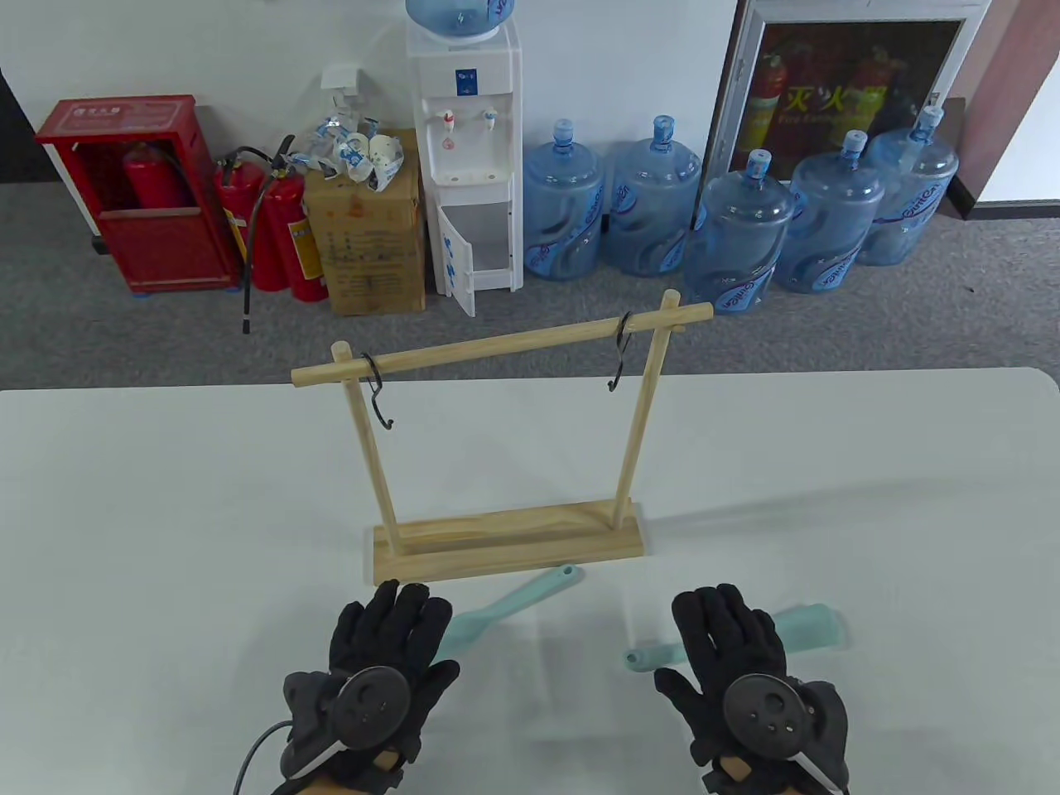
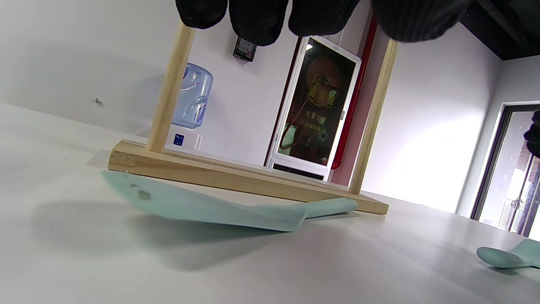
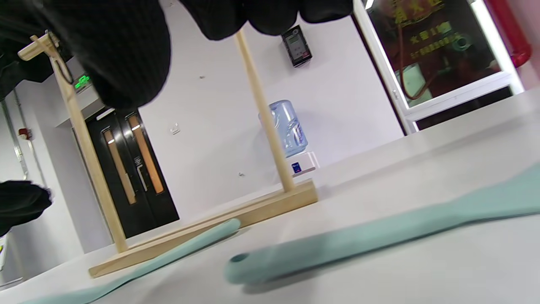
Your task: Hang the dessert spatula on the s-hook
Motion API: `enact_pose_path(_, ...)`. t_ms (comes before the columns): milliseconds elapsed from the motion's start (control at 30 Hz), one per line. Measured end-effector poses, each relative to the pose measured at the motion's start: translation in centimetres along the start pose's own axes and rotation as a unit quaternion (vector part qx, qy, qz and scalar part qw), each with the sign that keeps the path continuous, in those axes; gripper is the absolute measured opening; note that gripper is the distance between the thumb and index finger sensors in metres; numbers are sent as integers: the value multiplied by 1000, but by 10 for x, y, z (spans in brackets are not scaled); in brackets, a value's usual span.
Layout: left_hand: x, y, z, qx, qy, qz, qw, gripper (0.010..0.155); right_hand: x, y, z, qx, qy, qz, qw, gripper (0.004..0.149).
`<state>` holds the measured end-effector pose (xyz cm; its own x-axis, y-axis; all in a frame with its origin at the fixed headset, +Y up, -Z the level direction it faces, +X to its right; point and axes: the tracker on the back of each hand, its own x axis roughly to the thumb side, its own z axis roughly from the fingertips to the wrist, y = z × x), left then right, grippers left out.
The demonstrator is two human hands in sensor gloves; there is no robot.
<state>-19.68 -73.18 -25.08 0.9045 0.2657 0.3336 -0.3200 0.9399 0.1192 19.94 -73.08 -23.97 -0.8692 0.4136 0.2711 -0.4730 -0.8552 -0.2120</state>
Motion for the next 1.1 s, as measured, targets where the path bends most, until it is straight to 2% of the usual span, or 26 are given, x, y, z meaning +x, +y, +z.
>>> enact_pose_path(233, -3, 1, 0, 0, 6, 1, 1000, 67, -28, -8, 0, -13, 53, -11, 998, 80)
enact_pose_path(400, -3, 1, 0, 0, 7, 2, 1000, 67, -43, -7, -1, -1, 87, 2, 996, 79)
enact_pose_path(733, -3, 2, 0, -6, 9, 4, 1000, 67, -85, 2, -6, 81, 207, 28, 975, 73)
enact_pose_path(867, -3, 2, 0, -9, 10, 4, 1000, 67, -91, -1, -8, 88, 230, 27, 969, 73)
enact_pose_path(1100, -4, 3, 0, -11, 12, 6, 1000, 67, -95, 14, -17, 149, 264, 68, 950, 75)
